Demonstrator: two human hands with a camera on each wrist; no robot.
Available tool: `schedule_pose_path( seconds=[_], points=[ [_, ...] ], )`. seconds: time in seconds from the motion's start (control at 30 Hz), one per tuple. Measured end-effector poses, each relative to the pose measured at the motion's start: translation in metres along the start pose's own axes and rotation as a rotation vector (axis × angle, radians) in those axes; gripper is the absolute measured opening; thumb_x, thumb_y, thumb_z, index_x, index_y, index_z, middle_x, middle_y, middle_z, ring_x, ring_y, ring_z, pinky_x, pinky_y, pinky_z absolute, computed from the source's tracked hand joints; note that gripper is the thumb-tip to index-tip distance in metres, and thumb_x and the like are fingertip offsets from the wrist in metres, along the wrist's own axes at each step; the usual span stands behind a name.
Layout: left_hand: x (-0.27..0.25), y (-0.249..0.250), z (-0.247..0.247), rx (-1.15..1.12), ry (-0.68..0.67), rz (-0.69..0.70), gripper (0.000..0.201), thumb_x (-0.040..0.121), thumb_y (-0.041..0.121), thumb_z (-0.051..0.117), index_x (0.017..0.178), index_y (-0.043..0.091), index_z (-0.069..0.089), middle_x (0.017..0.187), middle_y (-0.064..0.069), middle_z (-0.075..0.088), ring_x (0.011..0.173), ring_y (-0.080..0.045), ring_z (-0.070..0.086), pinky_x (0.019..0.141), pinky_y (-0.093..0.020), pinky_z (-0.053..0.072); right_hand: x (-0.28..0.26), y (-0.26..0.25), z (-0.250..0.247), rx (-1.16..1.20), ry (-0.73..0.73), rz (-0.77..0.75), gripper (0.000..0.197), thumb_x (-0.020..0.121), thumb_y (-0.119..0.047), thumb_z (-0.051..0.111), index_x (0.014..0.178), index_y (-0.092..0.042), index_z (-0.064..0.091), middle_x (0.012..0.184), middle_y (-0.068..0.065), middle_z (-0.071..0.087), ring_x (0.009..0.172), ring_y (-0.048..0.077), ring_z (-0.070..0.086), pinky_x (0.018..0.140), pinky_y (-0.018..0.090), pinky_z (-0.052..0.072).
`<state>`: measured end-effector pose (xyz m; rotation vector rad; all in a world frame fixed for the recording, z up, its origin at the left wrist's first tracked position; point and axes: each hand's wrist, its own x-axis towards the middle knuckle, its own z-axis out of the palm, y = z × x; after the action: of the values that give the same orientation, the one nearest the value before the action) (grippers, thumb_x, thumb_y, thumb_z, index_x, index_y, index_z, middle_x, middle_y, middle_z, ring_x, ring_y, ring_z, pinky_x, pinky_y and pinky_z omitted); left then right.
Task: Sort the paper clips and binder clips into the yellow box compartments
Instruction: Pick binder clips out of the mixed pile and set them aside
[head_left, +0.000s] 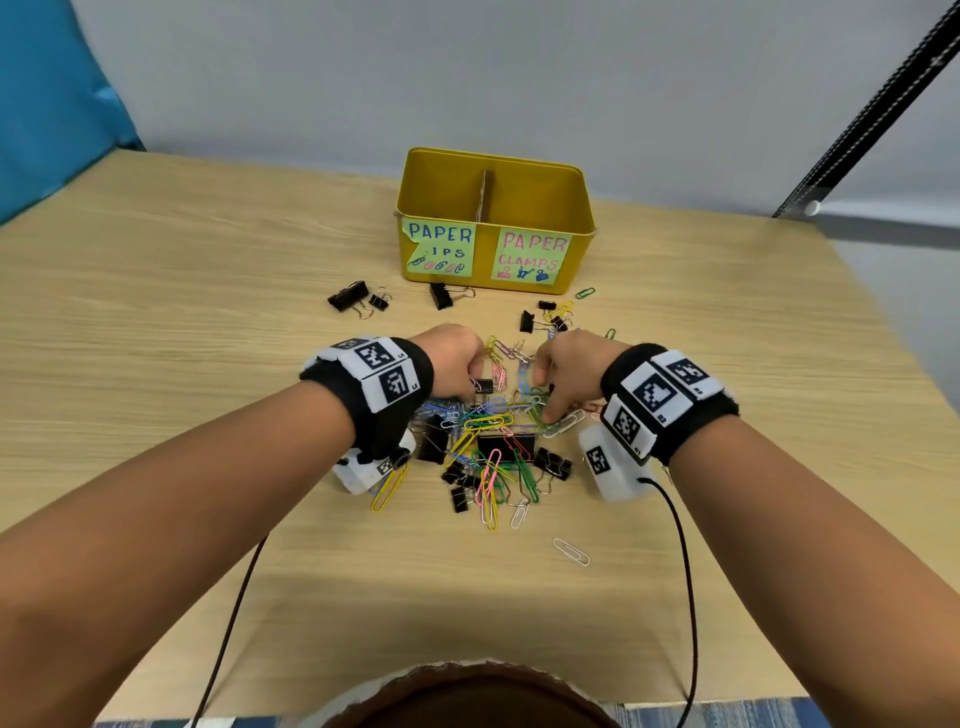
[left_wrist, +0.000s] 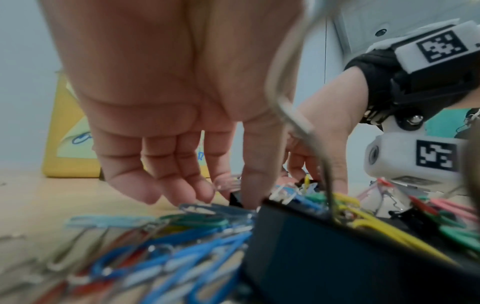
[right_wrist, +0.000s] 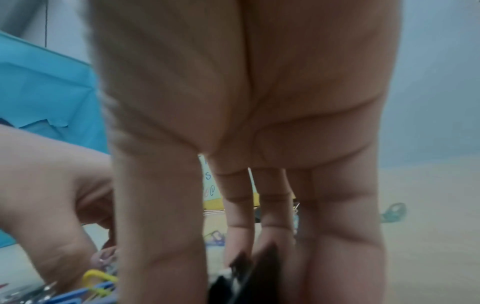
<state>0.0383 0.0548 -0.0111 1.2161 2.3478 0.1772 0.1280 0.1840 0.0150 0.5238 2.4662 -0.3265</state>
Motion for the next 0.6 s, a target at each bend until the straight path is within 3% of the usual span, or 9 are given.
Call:
schedule_pose_path(
  seconds=[0.07,0.17,0.27,0.37,0.47,0.53,0.6],
  points=[
    [-0.003,-0.002,-0.001,-0.025,0.045,-0.006,0.021,0.079,0.012,0.066,0.1,0.008,0.062,0.092,-0.003,0.052,0.088,-0.022,0.05,0.08,-0.03,0.045,-0.002,0.001,-0.002,-0.03,0.059,0.005,0.033,0.073,-0.028,0.076,0.094,-0.006,0.064,0.079,0.004,0.055,0.072,0.019,0.051,0.052,0.025,0.037],
    [-0.009,-0.009,-0.006,-0.096,0.111,-0.03,0.021,0.079,0.015,0.067,0.094,0.014,0.053,0.091,-0.003,0.05,0.084,-0.021,0.047,0.072,-0.029,0.04,0.001,0.002,-0.01,0.03,0.104,0.032,0.023,0.078,-0.022,0.072,0.08,-0.004,0.058,0.069,0.007,0.056,0.06,0.018,0.051,0.051,0.024,0.042],
    [-0.013,-0.016,-0.014,-0.156,0.139,-0.056,0.014,0.08,0.017,0.064,0.091,0.015,0.056,0.084,-0.001,0.051,0.082,-0.02,0.048,0.07,-0.025,0.036,0.005,0.003,-0.023,0.233,0.087,0.046,0.018,0.078,-0.011,0.072,0.087,-0.005,0.058,0.069,0.008,0.059,0.052,0.018,0.052,0.052,0.027,0.048],
    [-0.012,-0.023,-0.02,-0.277,0.158,-0.081,0.005,0.085,0.016,0.058,0.088,0.013,0.061,0.079,0.002,0.056,0.077,-0.016,0.052,0.071,-0.025,0.041,0.012,0.0,-0.032,0.328,0.135,0.05,0.012,0.085,-0.016,0.065,0.089,-0.006,0.061,0.064,0.004,0.054,0.048,0.015,0.047,0.046,0.024,0.042],
    [-0.008,-0.029,-0.021,-0.416,0.127,-0.124,0.009,0.087,0.009,0.057,0.081,0.014,0.061,0.071,0.0,0.059,0.06,-0.01,0.055,0.063,-0.023,0.047,0.028,-0.005,-0.03,0.535,0.195,0.022,0.018,0.09,-0.015,0.059,0.106,-0.009,0.062,0.08,0.009,0.063,0.054,0.015,0.053,0.046,0.023,0.051],
    [-0.006,-0.032,-0.02,-0.425,0.114,-0.151,0.012,0.086,0.003,0.057,0.085,0.014,0.062,0.073,-0.003,0.06,0.06,-0.012,0.055,0.066,-0.025,0.048,0.039,-0.006,-0.026,0.54,0.24,0.0,0.038,0.09,-0.012,0.058,0.128,-0.011,0.055,0.107,0.015,0.067,0.081,0.024,0.065,0.073,0.033,0.058],
    [-0.007,-0.035,-0.019,-0.32,0.116,-0.192,0.02,0.085,0.003,0.057,0.102,0.011,0.065,0.094,-0.007,0.062,0.078,-0.018,0.057,0.081,-0.029,0.048,0.045,-0.008,-0.024,0.343,0.351,-0.006,0.048,0.089,-0.009,0.056,0.136,-0.016,0.048,0.132,0.012,0.057,0.116,0.027,0.058,0.097,0.036,0.048]
  ],
)
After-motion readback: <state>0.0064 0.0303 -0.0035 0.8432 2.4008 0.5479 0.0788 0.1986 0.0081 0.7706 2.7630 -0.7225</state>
